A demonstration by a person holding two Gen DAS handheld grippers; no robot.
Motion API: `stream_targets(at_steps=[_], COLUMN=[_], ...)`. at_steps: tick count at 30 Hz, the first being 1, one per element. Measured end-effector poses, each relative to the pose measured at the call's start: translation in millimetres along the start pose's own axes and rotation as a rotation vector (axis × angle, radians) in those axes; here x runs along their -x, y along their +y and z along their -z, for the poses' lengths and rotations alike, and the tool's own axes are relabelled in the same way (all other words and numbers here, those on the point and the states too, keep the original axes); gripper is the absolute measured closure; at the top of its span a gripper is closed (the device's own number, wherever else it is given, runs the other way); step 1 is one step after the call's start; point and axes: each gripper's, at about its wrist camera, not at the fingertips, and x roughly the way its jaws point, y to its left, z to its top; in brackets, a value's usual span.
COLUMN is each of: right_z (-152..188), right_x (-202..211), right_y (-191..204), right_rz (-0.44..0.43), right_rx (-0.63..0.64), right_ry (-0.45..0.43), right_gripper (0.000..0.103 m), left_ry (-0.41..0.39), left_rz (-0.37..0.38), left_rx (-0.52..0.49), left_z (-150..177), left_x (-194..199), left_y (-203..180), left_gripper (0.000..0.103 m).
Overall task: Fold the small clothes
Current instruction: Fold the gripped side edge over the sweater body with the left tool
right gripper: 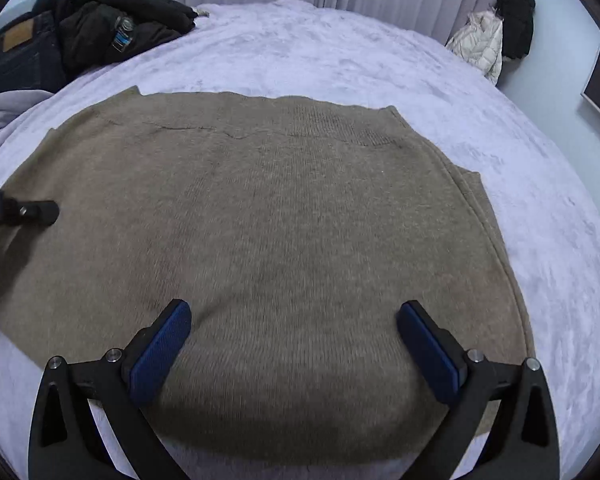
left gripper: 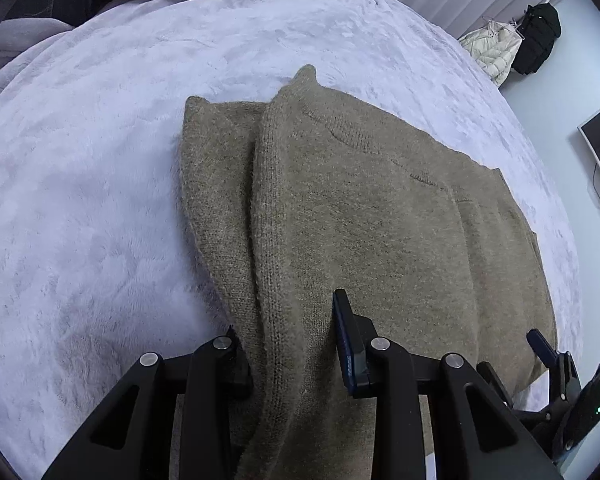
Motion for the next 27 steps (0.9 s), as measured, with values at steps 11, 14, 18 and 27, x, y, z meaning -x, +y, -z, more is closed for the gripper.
stream_targets(at_steps=[11,14,18,27], right_z=[-2,8,16,55], right_x=[27,32,41,43], right_y=[-59,-88,-129,-207], right_rz=[0.016,0.047,0.033,0.053], right_rx=[-0.033,-0.062,-0.125,-0.267], right_ry=[-0.03,-0.042,-0.077,-0.058], right_gripper=[0.0,0.0,0.0,0.0], left_ry=[-0.025,-0.022,0.022,0.119], left_rz=[-0.077,-0.087,-0.071,-0.136], left_rx=[-0.07,-0.108,-0.13,-0.254], left_z=[-9,-15,-22,6], left_x=[50,55,48,-37], left_y=[-86,-134,-200,-341], left_gripper=[0.085,0.086,0.088,0.088])
